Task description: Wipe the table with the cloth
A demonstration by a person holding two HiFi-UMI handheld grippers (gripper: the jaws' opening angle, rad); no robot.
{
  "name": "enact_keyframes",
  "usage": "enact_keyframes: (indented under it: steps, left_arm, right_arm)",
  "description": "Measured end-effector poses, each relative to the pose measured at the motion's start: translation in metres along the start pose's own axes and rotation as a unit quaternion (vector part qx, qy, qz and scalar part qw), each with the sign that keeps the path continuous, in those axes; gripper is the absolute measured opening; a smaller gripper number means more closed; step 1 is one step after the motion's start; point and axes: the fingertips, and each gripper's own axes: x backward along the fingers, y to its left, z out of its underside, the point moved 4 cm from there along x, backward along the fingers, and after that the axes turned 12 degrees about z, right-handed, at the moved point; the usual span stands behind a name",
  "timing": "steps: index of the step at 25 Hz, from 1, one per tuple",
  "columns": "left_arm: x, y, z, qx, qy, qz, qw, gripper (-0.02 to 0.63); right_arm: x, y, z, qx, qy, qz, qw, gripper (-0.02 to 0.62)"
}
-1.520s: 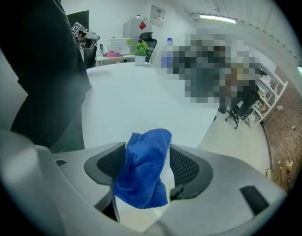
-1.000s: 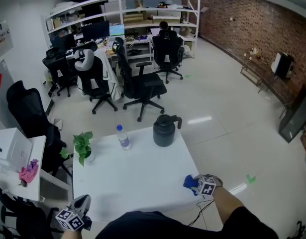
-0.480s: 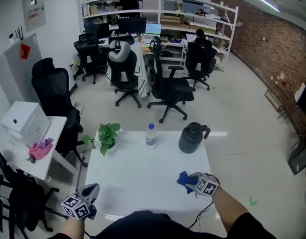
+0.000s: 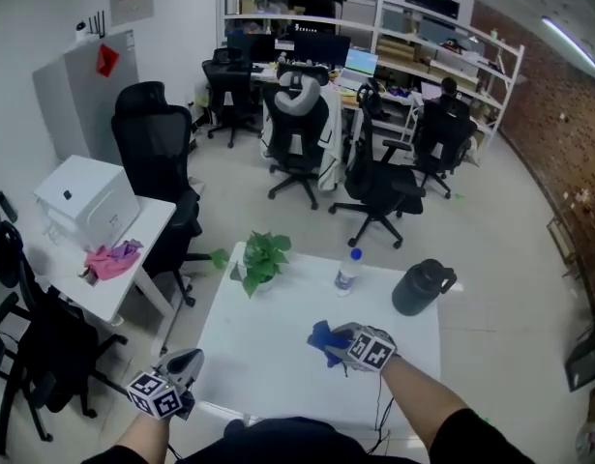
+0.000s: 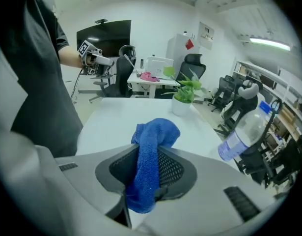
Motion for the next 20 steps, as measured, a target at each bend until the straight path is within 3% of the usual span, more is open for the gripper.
enact_keyframes:
  steps: [5, 13, 20]
  left_arm:
    - [0.031, 0.026, 0.000, 0.000, 0.002, -0.013, 0.9999, -0.002]
    - [0.064, 0.086, -0.003, -0.010, 0.012, -0.020, 0.9997, -0.002]
    - [0.085, 0.122, -0.001, 0.002, 0.012, -0.015, 0.9998, -0.002]
  right_arm:
    - [-0.063, 0.027, -0.065, -0.028, -0.008, -0.031, 0.999, 0.107]
    - [-0.161, 0.066, -0.139, -0.081, -0.001, -0.045, 0.996, 0.107]
    - [-0.229, 0.082, -0.177, -0.176, 0.035, -0.017, 0.984, 0.106]
